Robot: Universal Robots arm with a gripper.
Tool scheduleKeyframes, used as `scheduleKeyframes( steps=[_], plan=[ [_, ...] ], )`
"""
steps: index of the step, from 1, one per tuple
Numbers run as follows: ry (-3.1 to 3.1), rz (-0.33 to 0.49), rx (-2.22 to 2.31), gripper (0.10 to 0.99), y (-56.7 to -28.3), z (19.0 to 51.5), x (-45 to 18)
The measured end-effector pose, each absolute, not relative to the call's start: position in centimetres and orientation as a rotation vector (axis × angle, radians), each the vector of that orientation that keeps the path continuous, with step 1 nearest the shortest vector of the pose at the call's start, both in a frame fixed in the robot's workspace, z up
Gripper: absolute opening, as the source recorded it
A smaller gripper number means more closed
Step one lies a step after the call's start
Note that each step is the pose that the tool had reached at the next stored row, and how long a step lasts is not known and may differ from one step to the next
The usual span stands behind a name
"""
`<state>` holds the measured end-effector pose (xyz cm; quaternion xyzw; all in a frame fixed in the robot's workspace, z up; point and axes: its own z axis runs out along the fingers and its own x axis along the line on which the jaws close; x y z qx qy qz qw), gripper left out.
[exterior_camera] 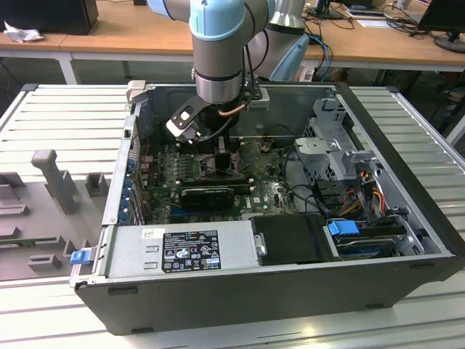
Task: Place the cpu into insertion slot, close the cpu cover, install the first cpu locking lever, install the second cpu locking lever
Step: 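Place the cpu into insertion slot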
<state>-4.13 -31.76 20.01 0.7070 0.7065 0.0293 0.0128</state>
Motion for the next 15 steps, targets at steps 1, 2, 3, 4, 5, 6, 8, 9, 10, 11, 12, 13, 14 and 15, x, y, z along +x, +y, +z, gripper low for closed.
scheduleKeyframes(
  steps=[1, 2, 3, 4, 5, 6, 8, 9, 10, 11, 12, 13, 14, 15],
  plan=[
    [2.202, 0.091, 2.202, 0.604, -31.7, 20.0, -4.1],
    [2.203, 0.091, 2.202, 0.604, -31.7, 20.0, -4.1],
    [2.203, 0.09, 2.202, 0.604, -31.7, 20.1, -4.1],
    [2.202, 0.09, 2.201, 0.604, -31.7, 20.2, -4.1],
    [2.201, 0.088, 2.2, 0.604, -31.7, 20.4, -4.1],
    [2.197, 0.076, 2.195, 0.604, -31.7, 21.0, -4.1],
    [2.185, 0.047, 2.181, 0.604, -31.7, 21.6, -4.1],
    [2.185, 0.046, 2.181, 0.588, -31.8, 21.6, -4.1],
    [2.185, 0.046, 2.181, 0.522, -31.8, 21.6, -4.1],
    [2.184, 0.045, 2.181, 0.459, -32.0, 21.6, -4.1],
    [2.184, 0.045, 2.181, 0.341, -32.1, 21.6, -4.1],
    [2.184, 0.045, 2.181, 0.278, -32.2, 21.6, -4.1],
    [2.184, 0.045, 2.181, 0.22, -32.3, 21.6, -4.1],
    [2.184, 0.045, 2.181, 0.22, -32.3, 21.6, -4.1]
  ],
)
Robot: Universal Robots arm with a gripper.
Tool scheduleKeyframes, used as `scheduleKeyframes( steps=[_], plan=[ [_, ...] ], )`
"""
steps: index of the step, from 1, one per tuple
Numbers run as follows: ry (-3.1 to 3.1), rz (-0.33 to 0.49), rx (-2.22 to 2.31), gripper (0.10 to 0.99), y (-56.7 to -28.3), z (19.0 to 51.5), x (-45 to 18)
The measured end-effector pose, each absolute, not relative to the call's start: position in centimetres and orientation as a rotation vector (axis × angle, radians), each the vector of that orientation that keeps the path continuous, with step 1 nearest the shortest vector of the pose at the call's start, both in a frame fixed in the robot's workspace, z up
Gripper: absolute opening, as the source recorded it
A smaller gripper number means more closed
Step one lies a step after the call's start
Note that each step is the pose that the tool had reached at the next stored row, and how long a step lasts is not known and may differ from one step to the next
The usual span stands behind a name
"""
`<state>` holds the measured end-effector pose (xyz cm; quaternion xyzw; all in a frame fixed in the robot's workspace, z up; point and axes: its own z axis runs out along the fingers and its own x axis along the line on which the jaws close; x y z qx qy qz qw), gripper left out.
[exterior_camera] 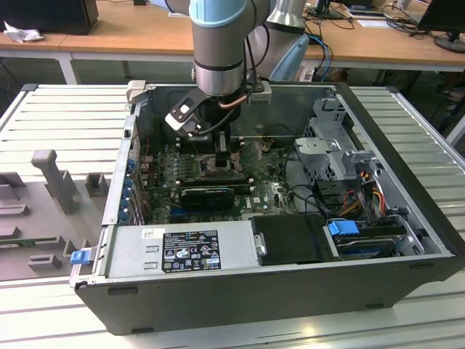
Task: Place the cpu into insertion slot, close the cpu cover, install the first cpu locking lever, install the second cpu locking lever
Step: 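Place the cpu into insertion slot, then close the cpu cover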
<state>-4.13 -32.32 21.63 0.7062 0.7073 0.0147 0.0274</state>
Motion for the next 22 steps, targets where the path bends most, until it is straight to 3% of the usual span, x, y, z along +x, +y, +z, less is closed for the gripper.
scheduleKeyframes(
  steps=[2, 22],
  plan=[
    [2.184, 0.045, 2.181, 0.106, -32.3, 21.7, -4.1],
    [2.183, 0.045, 2.181, 0.106, -32.3, 22.7, -3.5]
  ],
)
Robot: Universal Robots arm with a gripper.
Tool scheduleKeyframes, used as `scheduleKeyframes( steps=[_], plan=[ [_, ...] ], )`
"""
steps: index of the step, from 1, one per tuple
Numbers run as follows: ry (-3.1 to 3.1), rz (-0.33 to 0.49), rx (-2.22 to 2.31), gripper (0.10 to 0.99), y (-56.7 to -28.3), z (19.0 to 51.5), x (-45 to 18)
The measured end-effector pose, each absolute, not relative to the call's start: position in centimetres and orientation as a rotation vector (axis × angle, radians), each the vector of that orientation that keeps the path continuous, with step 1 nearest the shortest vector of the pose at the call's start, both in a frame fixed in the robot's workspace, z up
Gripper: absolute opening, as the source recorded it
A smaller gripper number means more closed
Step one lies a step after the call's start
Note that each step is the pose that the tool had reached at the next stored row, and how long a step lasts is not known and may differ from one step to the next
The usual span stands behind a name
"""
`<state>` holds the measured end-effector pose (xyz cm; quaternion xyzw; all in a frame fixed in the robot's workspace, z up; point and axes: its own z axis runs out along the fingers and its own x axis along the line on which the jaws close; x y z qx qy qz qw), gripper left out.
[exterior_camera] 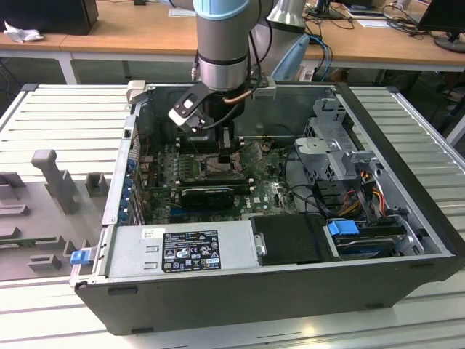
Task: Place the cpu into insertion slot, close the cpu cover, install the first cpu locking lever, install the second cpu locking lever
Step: 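Close the cpu cover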
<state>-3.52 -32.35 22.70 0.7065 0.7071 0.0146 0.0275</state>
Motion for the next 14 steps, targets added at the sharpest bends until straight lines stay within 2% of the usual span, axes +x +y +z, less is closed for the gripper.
scheduleKeyframes(
  steps=[14],
  plan=[
    [2.183, 0.045, 2.182, 0.106, -32.37, 23.65, -3.52]
  ],
)
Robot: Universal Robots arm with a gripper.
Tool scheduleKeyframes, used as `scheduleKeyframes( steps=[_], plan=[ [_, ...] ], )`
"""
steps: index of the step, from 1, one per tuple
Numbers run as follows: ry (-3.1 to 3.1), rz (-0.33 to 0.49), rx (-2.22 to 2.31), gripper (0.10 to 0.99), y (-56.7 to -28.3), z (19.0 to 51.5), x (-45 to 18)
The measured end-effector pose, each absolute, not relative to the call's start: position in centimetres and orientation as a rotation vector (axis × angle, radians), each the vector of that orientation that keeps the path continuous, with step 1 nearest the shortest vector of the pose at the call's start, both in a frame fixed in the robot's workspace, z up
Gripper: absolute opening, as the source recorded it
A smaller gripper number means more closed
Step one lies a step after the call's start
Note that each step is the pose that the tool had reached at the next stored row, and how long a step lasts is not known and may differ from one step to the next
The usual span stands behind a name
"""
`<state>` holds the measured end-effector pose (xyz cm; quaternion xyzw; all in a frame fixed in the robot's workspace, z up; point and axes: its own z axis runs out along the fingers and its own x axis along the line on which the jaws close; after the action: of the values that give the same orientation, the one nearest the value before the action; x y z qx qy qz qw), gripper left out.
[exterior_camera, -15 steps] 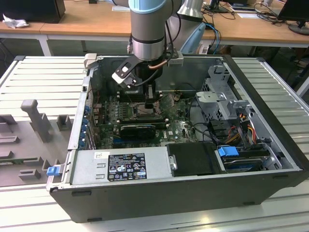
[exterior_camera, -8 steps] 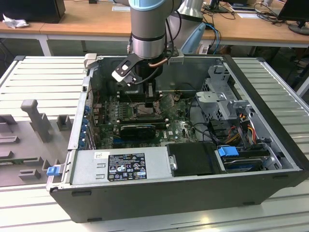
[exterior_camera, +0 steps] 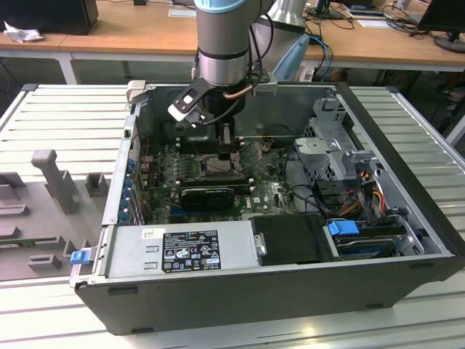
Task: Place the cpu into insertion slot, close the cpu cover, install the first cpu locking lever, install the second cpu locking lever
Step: 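Close the cpu cover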
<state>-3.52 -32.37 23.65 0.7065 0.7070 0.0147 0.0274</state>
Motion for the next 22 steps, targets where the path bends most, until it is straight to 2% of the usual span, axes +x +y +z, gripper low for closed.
scheduleKeyframes(
  steps=[22],
  plan=[
    [2.183, 0.045, 2.182, 0.106, -32.39, 24.74, -2.94]
  ],
)
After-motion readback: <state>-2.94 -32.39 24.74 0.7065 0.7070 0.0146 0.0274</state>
